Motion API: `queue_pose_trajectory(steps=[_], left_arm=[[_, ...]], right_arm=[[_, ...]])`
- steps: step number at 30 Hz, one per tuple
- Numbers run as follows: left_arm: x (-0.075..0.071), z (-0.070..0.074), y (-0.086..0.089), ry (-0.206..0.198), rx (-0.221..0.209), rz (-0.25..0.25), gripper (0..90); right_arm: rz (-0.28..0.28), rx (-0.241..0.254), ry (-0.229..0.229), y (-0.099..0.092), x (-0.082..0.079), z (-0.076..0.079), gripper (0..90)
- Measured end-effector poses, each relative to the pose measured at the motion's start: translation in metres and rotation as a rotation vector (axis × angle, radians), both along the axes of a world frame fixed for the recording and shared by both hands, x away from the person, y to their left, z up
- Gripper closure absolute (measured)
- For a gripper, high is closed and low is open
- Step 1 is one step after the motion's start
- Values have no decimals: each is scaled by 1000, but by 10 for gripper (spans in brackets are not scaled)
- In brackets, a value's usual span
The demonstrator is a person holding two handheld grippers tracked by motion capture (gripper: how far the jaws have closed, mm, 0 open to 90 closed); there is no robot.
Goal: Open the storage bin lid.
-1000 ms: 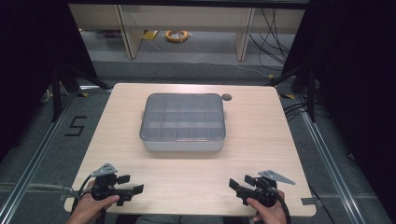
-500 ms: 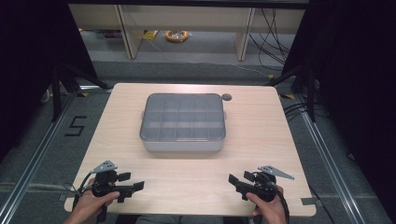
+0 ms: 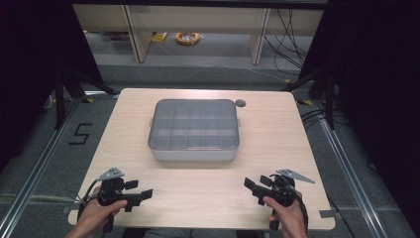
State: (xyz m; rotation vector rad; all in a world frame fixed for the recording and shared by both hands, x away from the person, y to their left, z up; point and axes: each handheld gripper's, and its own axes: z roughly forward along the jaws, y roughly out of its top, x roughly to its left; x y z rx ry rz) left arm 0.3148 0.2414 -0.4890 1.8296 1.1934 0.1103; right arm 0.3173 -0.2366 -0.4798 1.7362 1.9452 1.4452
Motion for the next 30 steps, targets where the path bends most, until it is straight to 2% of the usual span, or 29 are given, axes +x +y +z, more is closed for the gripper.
queue_pose_trajectory(steps=[1, 2, 3, 4, 5, 8, 9, 10, 11, 12, 13, 14, 15, 16, 18, 23, 24, 26, 27, 29, 30], left_arm=[[1, 0, 0, -3, 4, 4, 200], [2, 1, 1, -1, 2, 5, 199], [3, 2, 1, -4, 4, 4, 199], [4, 3, 1, -5, 3, 6, 199], [5, 3, 2, -9, 2, 8, 199], [8, 5, 3, -12, 1, 11, 199], [9, 5, 3, -12, 2, 20, 199], [10, 5, 4, -19, 1, 24, 199], [12, 7, 4, -24, -2, 33, 200], [13, 7, 4, -21, -11, 30, 200], [14, 8, 5, -17, -6, 30, 200], [14, 8, 5, -17, -6, 30, 200], [16, 9, 5, -16, -8, 29, 200], [17, 9, 5, -20, -6, 28, 199], [20, 10, 4, -23, -13, 37, 199], [28, 18, 7, -26, -23, 43, 199], [29, 19, 8, -28, -23, 41, 199], [32, 22, 9, -30, -27, 43, 199], [33, 24, 9, -31, -31, 51, 199], [35, 25, 9, -41, -37, 54, 200], [36, 26, 9, -41, -38, 52, 200]], right_arm=[[19, -1, -6, -1, 3, 1, 248], [14, -8, -16, -1, 4, 1, 249], [13, -1, -9, -1, 6, 3, 249], [-4, 28, 19, 1, 6, 5, 248], [15, 11, -14, -1, 9, 3, 245], [4, 27, -3, 1, 12, 6, 239], [15, 24, -27, -1, 16, 7, 239], [9, 15, -27, -1, 18, 7, 238], [12, 39, -15, 0, 19, 10, 237], [14, 20, -35, -1, 21, 9, 236], [3, 50, -7, 2, 21, 12, 237], [3, 50, -7, 2, 21, 12, 237], [16, 19, -38, 0, 24, 11, 236], [-7, 52, 4, 3, 24, 15, 236], [10, 16, -40, 2, 32, 14, 245], [-2, 2, -31, 5, 42, 16, 248], [6, 20, -14, 5, 43, 18, 249], [3, 4, -23, 6, 47, 17, 250], [-13, 27, -1, 8, 48, 19, 251], [3, 21, -16, 6, 51, 20, 252], [-19, 35, -3, 8, 52, 21, 257]])
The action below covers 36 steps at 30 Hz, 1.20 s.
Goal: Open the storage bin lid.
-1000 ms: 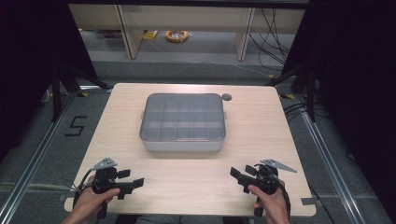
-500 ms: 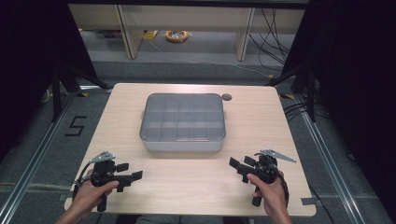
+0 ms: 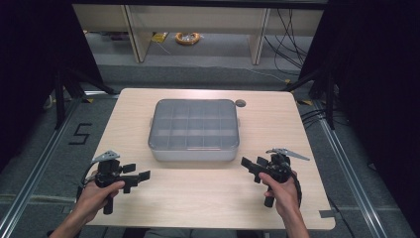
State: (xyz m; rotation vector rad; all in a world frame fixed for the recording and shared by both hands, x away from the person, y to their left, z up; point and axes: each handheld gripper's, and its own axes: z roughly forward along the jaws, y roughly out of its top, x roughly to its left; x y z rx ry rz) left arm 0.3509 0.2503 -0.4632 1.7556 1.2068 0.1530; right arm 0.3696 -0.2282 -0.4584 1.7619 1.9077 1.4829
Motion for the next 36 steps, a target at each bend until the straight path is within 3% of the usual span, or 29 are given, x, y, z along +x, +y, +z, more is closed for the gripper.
queue_pose_trajectory(steps=[1, 2, 3, 5, 6, 10, 12, 13, 14, 16, 20, 21, 22, 28, 29, 36], left_arm=[[2, 1, 0, 0, -6, 0, 200], [3, 2, 1, 0, -12, 3, 200], [5, 4, 1, 7, -17, -3, 200], [7, 5, 1, 2, -15, -3, 200], [10, 7, 1, 2, -14, -1, 200], [18, 10, -1, -2, -12, 6, 202], [24, 12, -2, 1, -13, 0, 202], [26, 12, -3, -4, -14, 0, 202], [28, 13, -4, 3, -12, -1, 202], [34, 13, -6, 4, -5, -3, 201], [39, 13, -9, 5, -5, -8, 197], [41, 13, -10, 9, -9, -13, 197], [42, 13, -12, 1, -12, -4, 196], [51, 17, -10, 11, -30, -8, 195], [55, 19, -8, 3, -36, 12, 195], [67, 18, -3, 20, -37, 22, 195]], right_arm=[[17, -20, -31, -2, 4, 0, 259], [17, -20, -31, -2, 4, 0, 259], [-10, 2, 1, 0, 4, 3, 262], [2, -20, -37, -4, 10, 3, 269], [-12, 5, -13, -2, 11, 5, 270], [-19, 18, -10, -3, 18, 9, 279], [-6, -10, -48, -6, 25, 8, 283], [-26, 5, -19, -3, 25, 10, 283], [-9, -20, -55, -5, 28, 9, 283], [4, 9, -59, -5, 34, 9, 283], [-13, 3, -51, -4, 39, 10, 283], [-25, 46, -9, -1, 38, 14, 283], [-13, -1, -59, -4, 45, 10, 281], [14, -4, -70, 0, 52, 11, 280], [17, 16, -62, 1, 54, 12, 279], [-7, 8, -54, 4, 63, 12, 278]])
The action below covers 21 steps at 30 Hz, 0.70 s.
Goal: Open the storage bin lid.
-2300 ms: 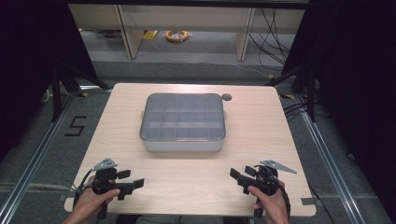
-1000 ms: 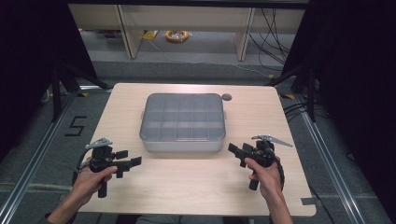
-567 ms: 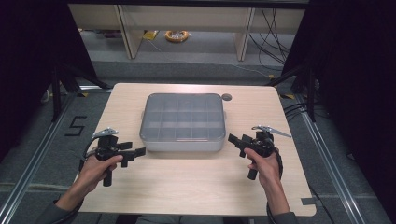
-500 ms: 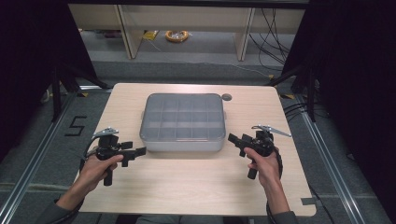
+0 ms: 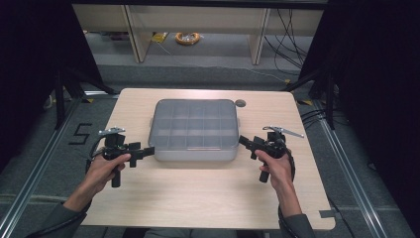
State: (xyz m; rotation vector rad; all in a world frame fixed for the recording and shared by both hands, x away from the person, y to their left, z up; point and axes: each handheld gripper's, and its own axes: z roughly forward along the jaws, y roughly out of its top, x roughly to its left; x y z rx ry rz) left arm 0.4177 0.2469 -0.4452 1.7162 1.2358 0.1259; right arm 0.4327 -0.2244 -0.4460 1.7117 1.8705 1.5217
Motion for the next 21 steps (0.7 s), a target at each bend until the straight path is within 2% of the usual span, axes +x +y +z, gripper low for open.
queue_pose_trajectory(steps=[2, 3, 5, 6, 7, 10, 11, 12, 13, 16, 17, 18, 19, 20, 21], left_arm=[[4, 0, 1, 6, 6, 9, 197], [6, 0, 2, 10, 0, 12, 197], [12, 0, 3, 13, -3, 18, 195], [12, 0, 3, 13, -3, 18, 196], [18, 2, 3, 17, -6, 21, 196], [23, 4, 3, 17, -5, 27, 198], [29, 5, 2, 19, -14, 37, 198], [29, 5, 2, 19, -14, 37, 198], [36, 6, 1, 20, -22, 42, 201], [44, 7, 0, 30, -30, 48, 202], [47, 7, 0, 31, -30, 50, 204], [47, 7, 0, 31, -30, 50, 206], [50, 7, -1, 34, -32, 53, 207], [52, 6, -1, 39, -35, 53, 208], [57, 6, -2, 44, -38, 59, 210]], right_arm=[[3, -7, -5, 0, 4, -1, 278], [-14, 19, 30, 3, 4, 1, 278], [-2, -11, 2, 1, 13, -1, 279], [-2, -11, 2, 1, 13, -1, 279], [-20, 6, 33, 5, 15, 1, 286], [-9, -7, 12, 4, 21, 1, 295], [-20, 25, 43, 7, 24, 3, 314], [5, -11, -14, 4, 30, 1, 325], [-17, 23, 40, 7, 29, 4, 340], [-7, 21, 32, 8, 37, 5, 373], [-15, 34, 51, 9, 39, 5, 377], [-15, 34, 51, 9, 39, 5, 377], [-1, 28, 35, 9, 46, 3, 397], [-8, 39, 48, 11, 48, 3, 401], [-1, 12, 23, 10, 52, 1, 408]])
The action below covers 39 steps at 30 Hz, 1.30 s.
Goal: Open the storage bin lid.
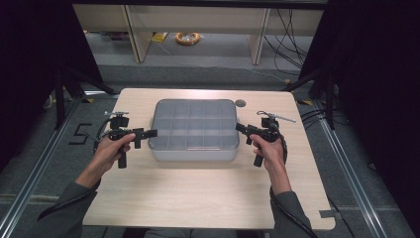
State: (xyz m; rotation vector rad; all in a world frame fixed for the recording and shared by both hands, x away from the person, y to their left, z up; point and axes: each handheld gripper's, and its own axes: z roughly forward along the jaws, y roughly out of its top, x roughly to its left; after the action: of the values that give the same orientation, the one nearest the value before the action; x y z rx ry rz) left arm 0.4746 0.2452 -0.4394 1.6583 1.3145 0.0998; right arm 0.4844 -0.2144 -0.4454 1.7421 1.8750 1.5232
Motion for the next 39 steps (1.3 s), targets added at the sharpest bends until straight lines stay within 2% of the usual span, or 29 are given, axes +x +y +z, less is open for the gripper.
queue_pose_trajectory(steps=[1, 2, 3, 4, 5, 6, 8, 10, 11, 15, 17, 19, 20, 24, 25, 27, 28, 29, 30, 33, 34, 38, 39], left_arm=[[0, 0, 0, 0, 0, 0, 213], [3, 0, -1, 4, 1, 7, 213], [6, -1, -1, 7, -1, 10, 215], [13, -1, -1, 18, -10, 15, 222], [13, -1, -1, 18, -10, 15, 223], [16, -1, -1, 26, -5, 12, 223], [22, -2, -3, 32, -7, 26, 229], [29, -3, -4, 43, -7, 31, 235], [32, -3, -5, 44, -4, 33, 237], [39, -6, -5, 53, -1, 44, 244], [43, -8, -4, 61, -4, 50, 246], [47, -10, -3, 71, 0, 55, 246], [50, -13, -3, 78, -4, 66, 252], [55, -17, -3, 88, -9, 68, 263], [56, -18, -3, 93, -10, 67, 269], [58, -20, -4, 98, -18, 68, 274], [59, -20, -5, 101, -23, 67, 274], [60, -21, -5, 104, -22, 67, 283], [60, -21, -6, 105, -23, 68, 289], [61, -21, -9, 109, -25, 58, 309], [63, -22, -10, 111, -23, 59, 318], [66, -24, -10, 121, -21, 67, 325], [66, -25, -10, 122, -19, 68, 334]], right_arm=[[0, 0, 0, 0, 0, 0, 408], [-15, 31, 41, 4, 0, 1, 410], [10, 7, 5, 2, 5, -2, 416], [-18, 47, 55, 7, 7, -1, 421], [-18, 47, 55, 7, 7, -1, 421], [1, 16, 17, 5, 11, -5, 423], [0, 13, 21, 7, 15, -6, 428], [-13, 40, 49, 13, 16, -5, 436], [7, 15, 22, 11, 19, -7, 438], [5, 0, 16, 15, 23, -8, 451], [-4, 9, 32, 17, 23, -5, 458], [-8, -4, 18, 14, 27, -6, 459], [-24, -8, 27, 14, 29, -5, 460], [-31, -14, 27, 12, 32, -6, 466], [-57, 25, 88, 16, 32, -3, 470], [-43, 8, 74, 15, 33, -4, 471], [-54, 19, 97, 16, 33, -4, 473], [-34, -25, 50, 13, 37, -8, 482], [-45, -1, 76, 15, 37, -7, 489], [-45, 25, 102, 16, 38, -9, 511], [-52, 45, 130, 19, 39, -10, 520], [-46, 35, 118, 18, 41, -15, 540], [-49, 55, 139, 19, 41, -14, 551]])
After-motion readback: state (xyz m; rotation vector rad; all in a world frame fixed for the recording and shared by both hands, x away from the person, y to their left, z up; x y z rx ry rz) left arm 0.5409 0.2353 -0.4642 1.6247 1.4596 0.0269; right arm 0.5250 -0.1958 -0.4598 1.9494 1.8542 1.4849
